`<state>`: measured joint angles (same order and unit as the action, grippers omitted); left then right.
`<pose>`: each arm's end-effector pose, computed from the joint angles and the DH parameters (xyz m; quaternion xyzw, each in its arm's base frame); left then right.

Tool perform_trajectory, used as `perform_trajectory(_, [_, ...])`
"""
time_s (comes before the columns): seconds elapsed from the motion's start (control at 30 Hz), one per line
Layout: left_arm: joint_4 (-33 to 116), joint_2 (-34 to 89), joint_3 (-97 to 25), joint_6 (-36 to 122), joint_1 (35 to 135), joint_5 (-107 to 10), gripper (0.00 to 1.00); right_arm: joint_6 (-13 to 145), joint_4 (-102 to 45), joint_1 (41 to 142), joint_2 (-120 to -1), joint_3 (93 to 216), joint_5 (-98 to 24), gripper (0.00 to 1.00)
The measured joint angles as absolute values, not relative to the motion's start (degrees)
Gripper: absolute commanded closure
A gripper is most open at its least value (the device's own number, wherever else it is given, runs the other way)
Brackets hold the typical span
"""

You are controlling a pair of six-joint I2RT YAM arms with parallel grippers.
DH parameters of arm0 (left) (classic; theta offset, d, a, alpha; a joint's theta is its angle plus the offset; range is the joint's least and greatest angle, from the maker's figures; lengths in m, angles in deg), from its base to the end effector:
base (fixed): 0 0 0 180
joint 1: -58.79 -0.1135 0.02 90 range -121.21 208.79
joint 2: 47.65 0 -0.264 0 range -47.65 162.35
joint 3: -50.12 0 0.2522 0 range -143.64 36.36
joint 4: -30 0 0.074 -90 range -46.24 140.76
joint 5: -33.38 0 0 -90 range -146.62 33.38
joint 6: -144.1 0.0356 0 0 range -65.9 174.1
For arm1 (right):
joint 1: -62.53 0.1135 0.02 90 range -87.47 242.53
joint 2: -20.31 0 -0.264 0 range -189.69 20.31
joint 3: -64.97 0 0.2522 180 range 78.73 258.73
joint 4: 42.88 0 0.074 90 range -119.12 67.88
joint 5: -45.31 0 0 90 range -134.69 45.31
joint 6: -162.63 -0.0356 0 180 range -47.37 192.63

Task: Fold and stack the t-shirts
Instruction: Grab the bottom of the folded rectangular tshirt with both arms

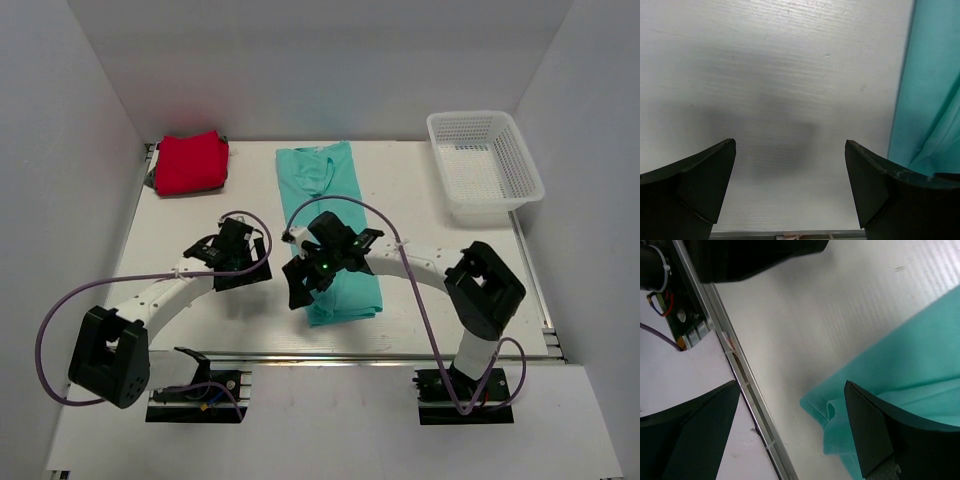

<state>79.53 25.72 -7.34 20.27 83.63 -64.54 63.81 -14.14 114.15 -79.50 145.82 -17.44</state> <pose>0.2130 -0.0932 0.1979 -0.0910 0.9706 -0.0451 0.2180 0.2198 0.3038 0.2136 -0.4099 0.8129 0.3663 0.1924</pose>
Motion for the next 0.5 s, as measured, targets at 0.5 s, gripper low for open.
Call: perform_trajectory(0.5, [77.12, 24.21, -4.28, 20.21, 82.26, -64.52, 0.00, 60.97, -10.62, 119.70, -84.64, 146.23, -26.21, 0.10])
